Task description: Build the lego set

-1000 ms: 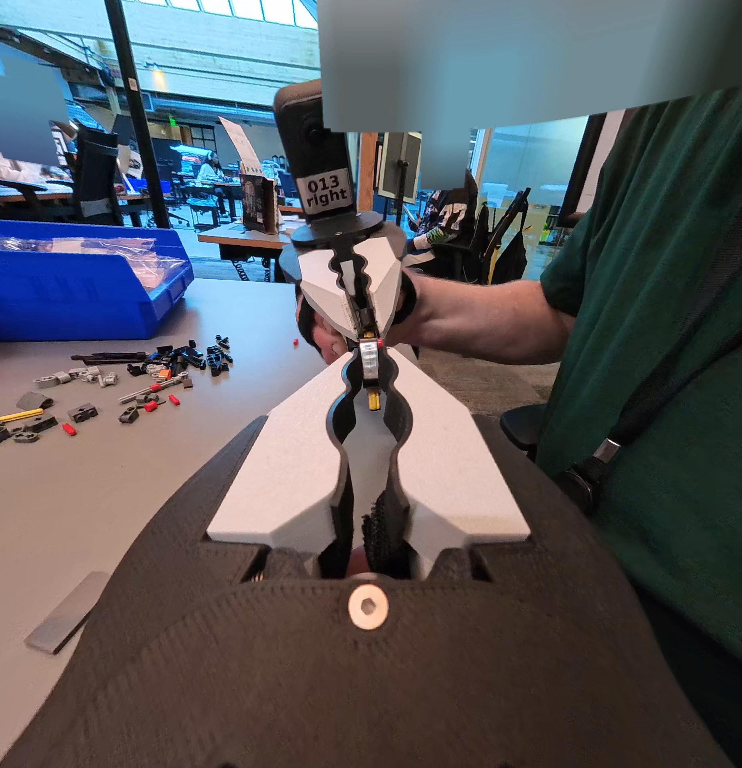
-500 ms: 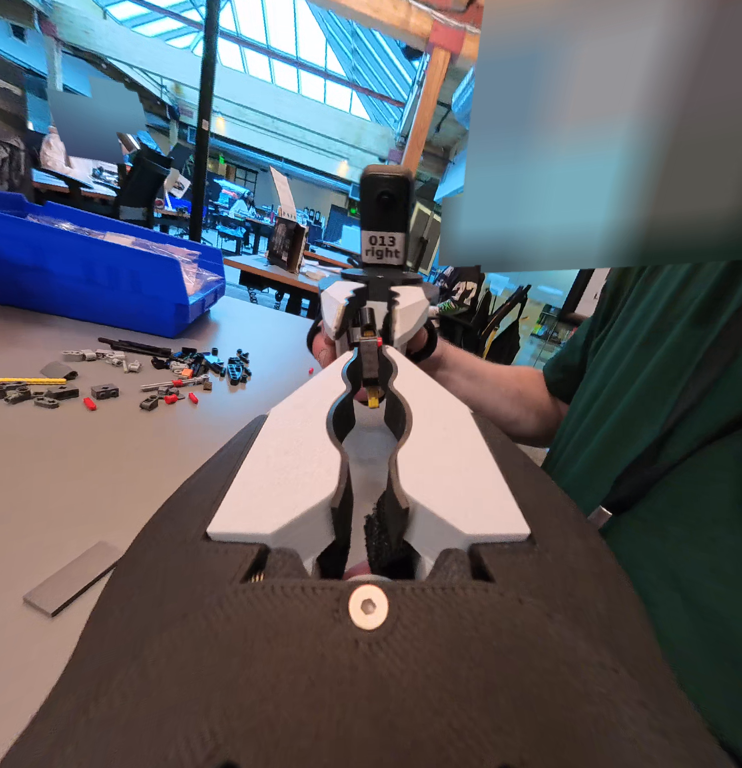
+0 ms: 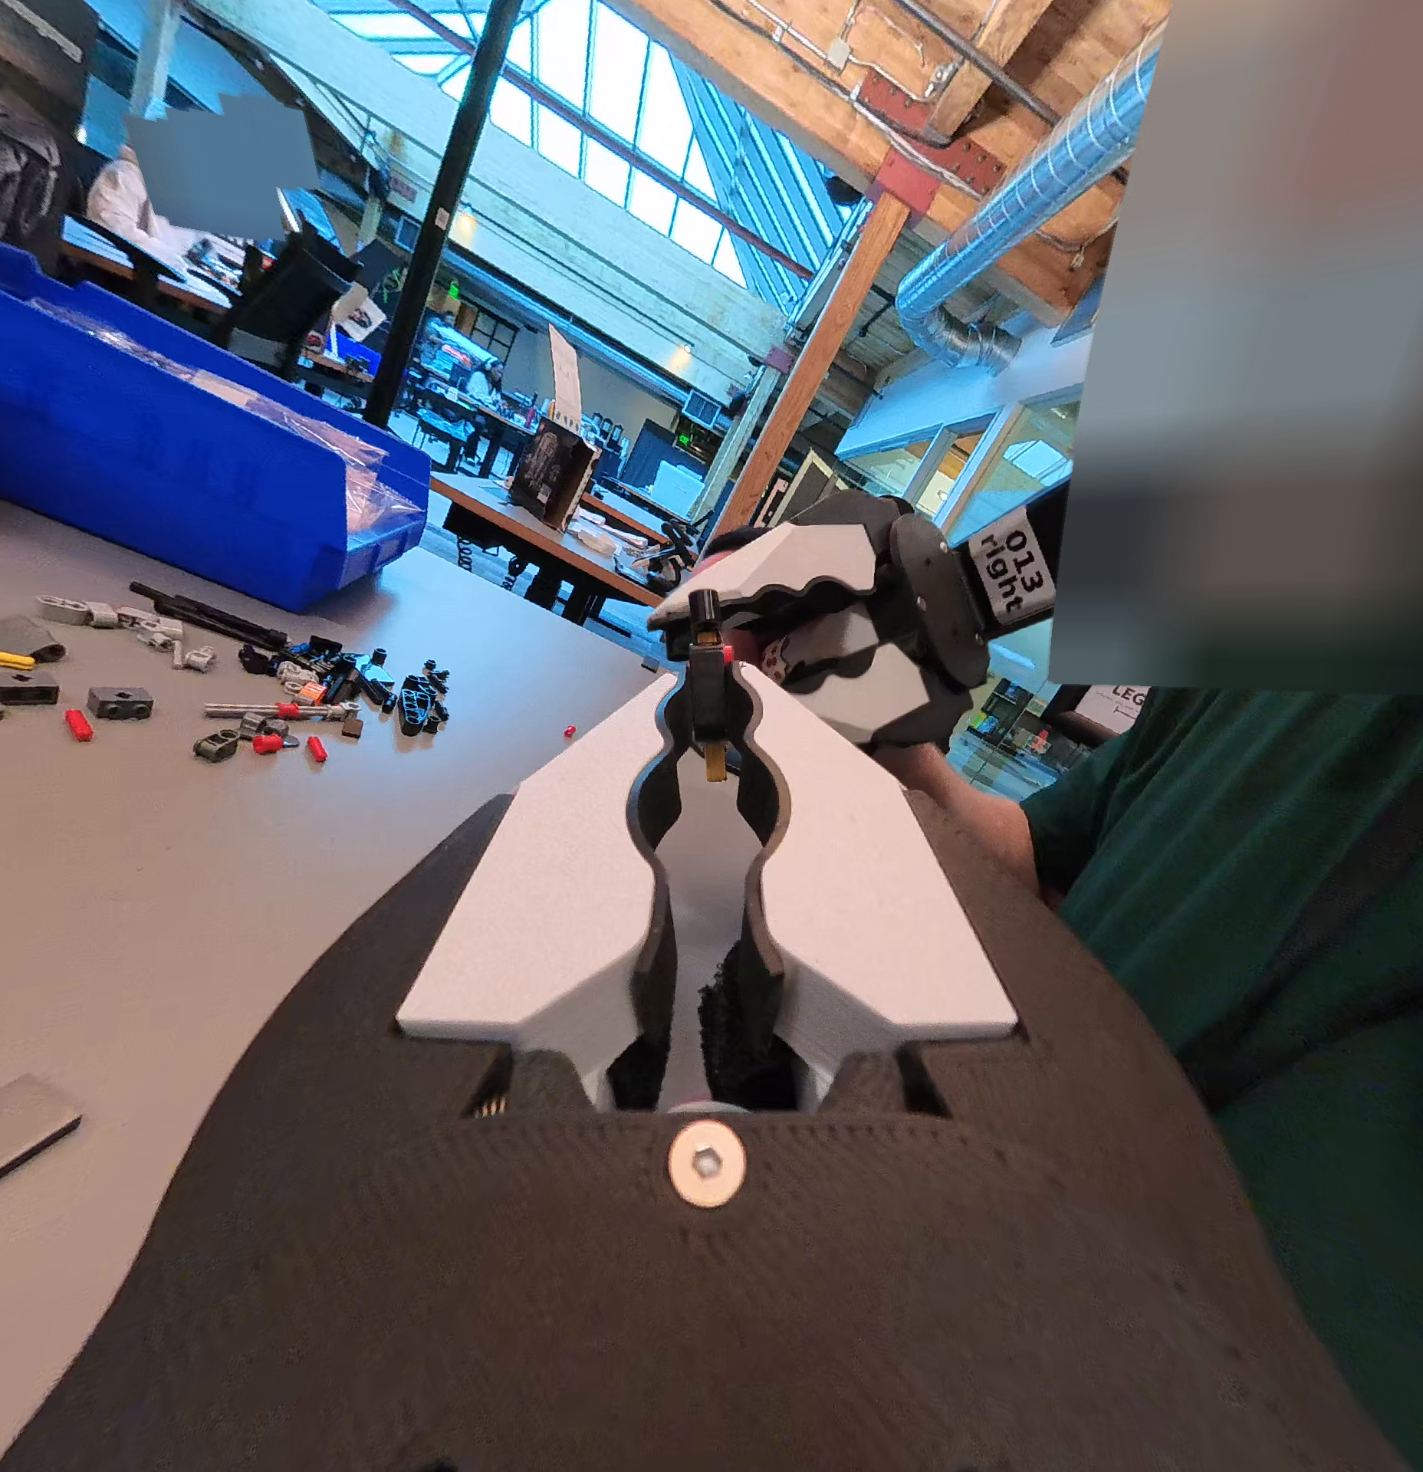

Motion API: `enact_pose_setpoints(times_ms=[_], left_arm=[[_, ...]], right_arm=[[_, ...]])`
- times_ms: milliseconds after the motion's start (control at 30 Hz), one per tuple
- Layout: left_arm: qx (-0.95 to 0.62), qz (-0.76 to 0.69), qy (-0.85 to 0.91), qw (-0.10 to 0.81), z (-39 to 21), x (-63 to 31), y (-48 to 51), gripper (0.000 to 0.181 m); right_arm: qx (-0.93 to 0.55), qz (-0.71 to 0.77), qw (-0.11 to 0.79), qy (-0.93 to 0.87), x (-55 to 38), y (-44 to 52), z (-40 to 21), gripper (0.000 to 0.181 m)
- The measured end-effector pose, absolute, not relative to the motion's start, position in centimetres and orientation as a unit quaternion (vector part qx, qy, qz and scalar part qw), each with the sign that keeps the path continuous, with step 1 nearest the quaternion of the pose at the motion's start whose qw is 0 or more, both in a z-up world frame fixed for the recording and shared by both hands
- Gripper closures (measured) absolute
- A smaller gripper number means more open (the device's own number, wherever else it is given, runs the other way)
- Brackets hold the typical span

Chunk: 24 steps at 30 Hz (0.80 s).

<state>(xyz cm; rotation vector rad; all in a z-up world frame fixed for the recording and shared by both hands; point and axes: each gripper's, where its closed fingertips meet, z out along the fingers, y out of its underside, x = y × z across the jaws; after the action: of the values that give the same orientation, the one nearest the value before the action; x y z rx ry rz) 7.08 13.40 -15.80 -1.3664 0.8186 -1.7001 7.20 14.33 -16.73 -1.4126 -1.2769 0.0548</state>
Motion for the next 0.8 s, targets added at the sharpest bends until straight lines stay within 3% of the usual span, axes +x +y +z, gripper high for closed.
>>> enact_pose_setpoints(times_ms=[100, 800], left_arm=[[-0.547, -0.66, 0.328, 0.397, -16.0, 7.5, 13.3, 0.175], [-0.567, -0.659, 0.299, 0.393, -16.6, 8.3, 14.2, 0.175]], right_arm=[[-0.623, 0.038, 0.567, -0.538, 7.7, 14.3, -16.7, 0.162], [-0.647, 0.018, 0.567, -0.509, 8.0, 15.0, -17.0, 0.167]])
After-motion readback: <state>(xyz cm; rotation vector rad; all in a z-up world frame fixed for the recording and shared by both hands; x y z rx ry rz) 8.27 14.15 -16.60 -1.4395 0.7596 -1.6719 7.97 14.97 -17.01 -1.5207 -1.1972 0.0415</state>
